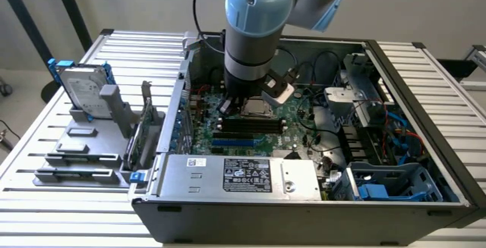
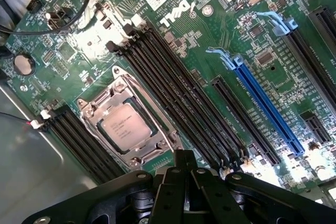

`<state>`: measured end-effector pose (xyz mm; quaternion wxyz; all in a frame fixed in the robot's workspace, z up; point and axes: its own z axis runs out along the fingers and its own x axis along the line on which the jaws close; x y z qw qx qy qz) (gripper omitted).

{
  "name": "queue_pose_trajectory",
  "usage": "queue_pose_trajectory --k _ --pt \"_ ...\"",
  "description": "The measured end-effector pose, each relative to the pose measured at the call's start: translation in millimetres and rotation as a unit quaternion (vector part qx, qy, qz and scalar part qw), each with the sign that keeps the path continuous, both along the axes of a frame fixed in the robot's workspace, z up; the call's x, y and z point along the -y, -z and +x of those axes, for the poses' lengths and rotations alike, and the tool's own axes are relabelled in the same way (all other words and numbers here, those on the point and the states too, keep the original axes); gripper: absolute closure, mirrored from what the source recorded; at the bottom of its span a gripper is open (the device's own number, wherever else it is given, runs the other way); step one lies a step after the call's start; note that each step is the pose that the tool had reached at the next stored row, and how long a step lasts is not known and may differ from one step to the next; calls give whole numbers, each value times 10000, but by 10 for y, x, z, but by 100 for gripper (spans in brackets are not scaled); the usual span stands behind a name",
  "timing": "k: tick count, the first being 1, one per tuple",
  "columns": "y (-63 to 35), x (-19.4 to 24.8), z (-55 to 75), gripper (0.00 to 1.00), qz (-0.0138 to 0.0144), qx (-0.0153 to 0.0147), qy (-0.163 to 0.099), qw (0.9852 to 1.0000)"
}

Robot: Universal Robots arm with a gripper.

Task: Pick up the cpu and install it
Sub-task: 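Install the first cpu locking lever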

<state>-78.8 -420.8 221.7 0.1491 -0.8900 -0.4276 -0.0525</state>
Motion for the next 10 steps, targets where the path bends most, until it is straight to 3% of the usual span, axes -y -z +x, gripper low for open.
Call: queue_pose_trajectory --k 10 --pt "114 -49 -24 89 0 1 -1 10000"
